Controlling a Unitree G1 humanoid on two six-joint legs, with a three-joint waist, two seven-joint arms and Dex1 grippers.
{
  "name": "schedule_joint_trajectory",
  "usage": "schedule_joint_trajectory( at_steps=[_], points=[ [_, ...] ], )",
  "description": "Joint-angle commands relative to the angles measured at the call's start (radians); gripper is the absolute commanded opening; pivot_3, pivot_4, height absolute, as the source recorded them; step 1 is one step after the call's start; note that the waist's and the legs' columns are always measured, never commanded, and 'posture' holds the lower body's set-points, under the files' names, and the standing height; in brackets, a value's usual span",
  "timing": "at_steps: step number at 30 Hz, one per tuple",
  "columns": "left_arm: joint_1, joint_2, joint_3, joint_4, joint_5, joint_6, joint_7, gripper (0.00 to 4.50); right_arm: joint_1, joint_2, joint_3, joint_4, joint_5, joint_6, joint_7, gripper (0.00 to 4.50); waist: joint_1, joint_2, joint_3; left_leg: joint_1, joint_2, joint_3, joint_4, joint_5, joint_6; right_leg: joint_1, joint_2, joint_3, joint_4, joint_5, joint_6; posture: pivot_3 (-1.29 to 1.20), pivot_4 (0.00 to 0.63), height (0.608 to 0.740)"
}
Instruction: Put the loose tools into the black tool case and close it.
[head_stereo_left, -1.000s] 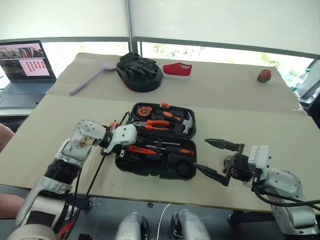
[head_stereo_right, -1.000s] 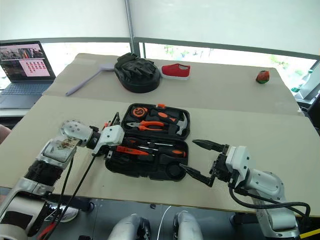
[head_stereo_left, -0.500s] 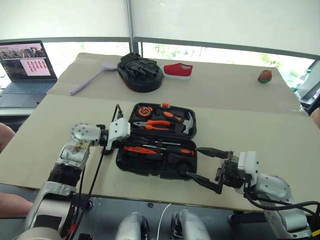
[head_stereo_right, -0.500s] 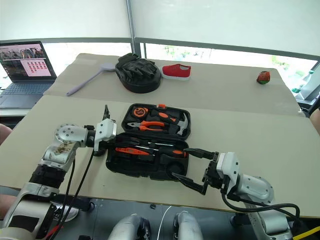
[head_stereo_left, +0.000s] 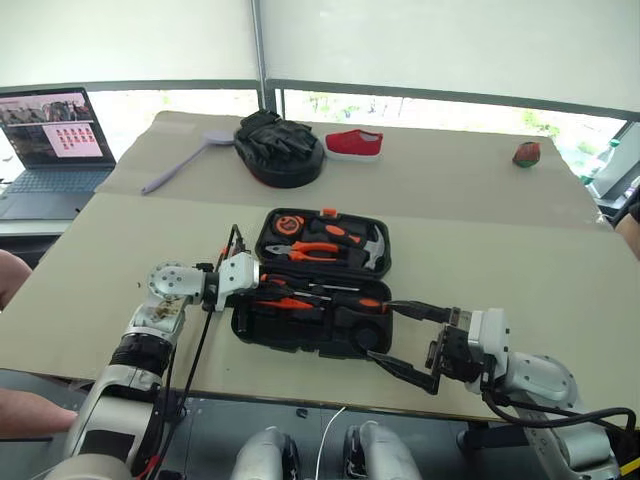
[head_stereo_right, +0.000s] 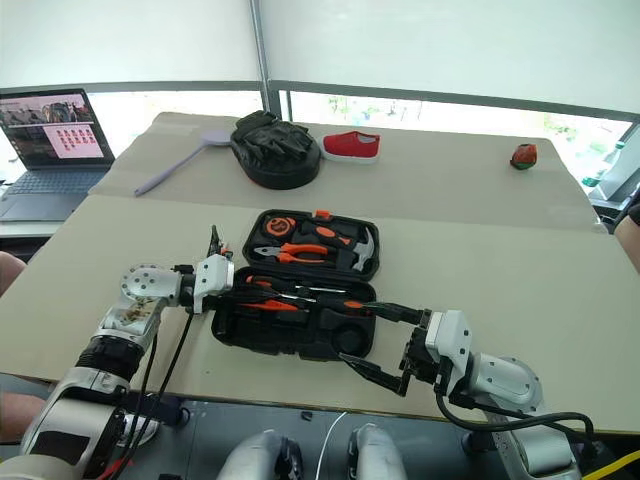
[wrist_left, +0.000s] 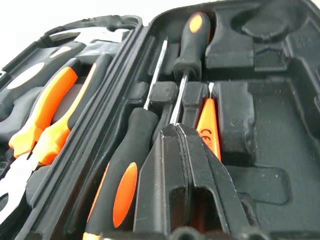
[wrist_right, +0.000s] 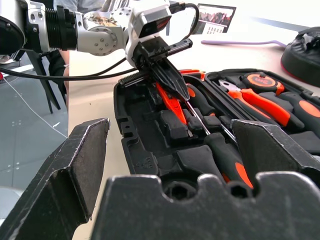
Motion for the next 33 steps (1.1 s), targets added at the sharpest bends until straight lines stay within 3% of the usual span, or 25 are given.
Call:
schedule_joint_trajectory(
  at_steps=[1, 11, 16, 20, 23, 29, 33],
  points=[
    [0.043, 0.022, -0.049, 0.025, 0.066, 0.011, -0.006, 0.02, -0.032, 0.002, -0.009, -0.010, 0.004, -0.006, -0.003, 4.50, -0.004, 0.002, -0.001, 0.000, 0.000, 0.000, 0.000, 0.000, 0.000, 0.000, 0.000, 0.000, 0.000, 0.000, 0.000, 0.00, 0.150, 0.740],
    [0.040, 0.039, -0.057, 0.014, 0.080, 0.003, 0.023, 0.02, -0.085, 0.020, 0.005, 0.048, -0.014, -0.026, 0.011, 4.50, -0.008, 0.004, -0.003, 0.001, 0.000, 0.000, -0.001, 0.000, -0.001, 0.001, -0.002, 0.000, 0.000, 0.000, 0.000, 0.00, 0.150, 0.740],
    [0.019, 0.043, 0.075, -0.097, -0.102, 0.160, 0.035, 0.02, -0.118, 0.020, -0.012, 0.087, -0.004, -0.038, 0.030, 4.50, -0.012, 0.004, -0.003, -0.001, 0.000, 0.000, -0.001, 0.001, -0.001, -0.001, -0.002, 0.000, 0.000, 0.000, 0.000, 0.00, 0.150, 0.740],
    [0.073, 0.131, 0.218, -0.272, -0.281, 0.385, 0.029, 0.02, -0.122, 0.015, -0.053, 0.100, 0.044, -0.044, 0.066, 4.50, -0.016, 0.002, -0.001, -0.006, 0.000, -0.001, 0.000, 0.004, -0.007, -0.005, -0.001, -0.001, 0.000, 0.000, 0.000, 0.00, 0.150, 0.740],
    [0.198, 0.227, 0.341, -0.347, -0.312, 0.442, 0.077, 0.64, -0.121, -0.002, -0.091, 0.121, 0.051, -0.059, 0.094, 4.50, -0.020, 0.003, -0.001, -0.005, 0.000, -0.001, -0.001, 0.005, -0.008, -0.004, -0.001, -0.001, 0.000, 0.000, 0.000, 0.00, 0.150, 0.740],
    [0.611, 0.301, 0.641, -0.374, -0.317, 0.431, 0.150, 2.82, -0.067, -0.044, -0.135, 0.167, 0.011, -0.140, 0.153, 4.50, -0.017, 0.004, 0.001, -0.003, -0.001, -0.001, -0.002, -0.001, -0.010, -0.003, -0.005, -0.001, -0.002, -0.002, 0.003, 0.00, 0.150, 0.740],
    [0.793, 0.306, 0.791, -0.347, -0.316, 0.429, 0.203, 4.29, -0.050, -0.059, -0.146, 0.189, 0.019, -0.178, 0.202, 4.50, -0.003, 0.003, 0.002, -0.003, -0.001, -0.002, -0.002, -0.005, -0.016, -0.006, -0.008, -0.003, -0.004, -0.003, 0.001, 0.00, 0.150, 0.740]
  ],
)
